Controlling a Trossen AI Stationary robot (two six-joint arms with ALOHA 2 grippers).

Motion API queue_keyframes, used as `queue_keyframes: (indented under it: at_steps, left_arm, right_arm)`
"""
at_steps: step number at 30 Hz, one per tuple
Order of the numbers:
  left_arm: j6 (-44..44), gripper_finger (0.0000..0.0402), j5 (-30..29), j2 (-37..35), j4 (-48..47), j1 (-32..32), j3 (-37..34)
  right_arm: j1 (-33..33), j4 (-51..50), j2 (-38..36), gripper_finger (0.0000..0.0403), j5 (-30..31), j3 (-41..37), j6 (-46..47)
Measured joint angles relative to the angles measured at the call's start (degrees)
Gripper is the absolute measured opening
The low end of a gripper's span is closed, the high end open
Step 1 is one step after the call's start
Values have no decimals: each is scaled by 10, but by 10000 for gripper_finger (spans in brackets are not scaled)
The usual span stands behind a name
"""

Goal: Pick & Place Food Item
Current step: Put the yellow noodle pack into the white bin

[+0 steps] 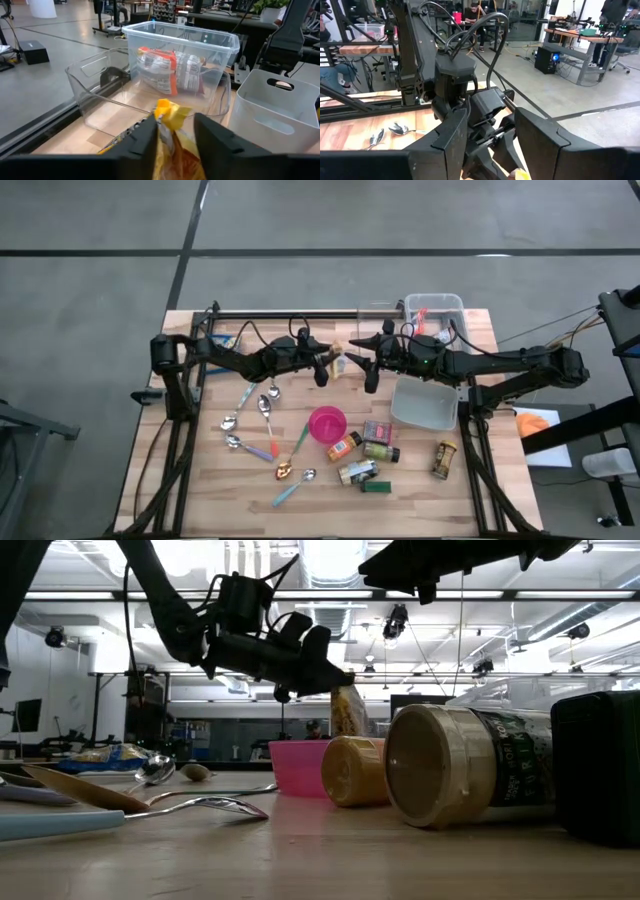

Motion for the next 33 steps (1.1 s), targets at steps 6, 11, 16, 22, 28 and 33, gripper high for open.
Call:
queue_keyframes:
  at_steps: [6, 11, 16, 22, 28, 33]
  left_arm:
    - [0, 246, 16, 0, 0, 0, 0]
    - [-2, 327, 21, -1, 0, 0, 0]
    - [-2, 379, 31, -1, -1, -1, 0]
    - [-30, 398, 35, -4, -11, 0, 0]
    - [-125, 394, 72, -18, -77, -1, 0]
    - [-198, 394, 120, -25, -139, -1, -1]
  right_arm:
    - [0, 0, 0, 162, 0, 0, 0]
    - [0, 0, 0, 162, 0, 0, 0]
    - [0, 0, 0, 162, 0, 0, 0]
    - [0, 0, 0, 162, 0, 0, 0]
    - [0, 0, 0, 162, 0, 0, 0]
    - [0, 0, 0, 162, 0, 0, 0]
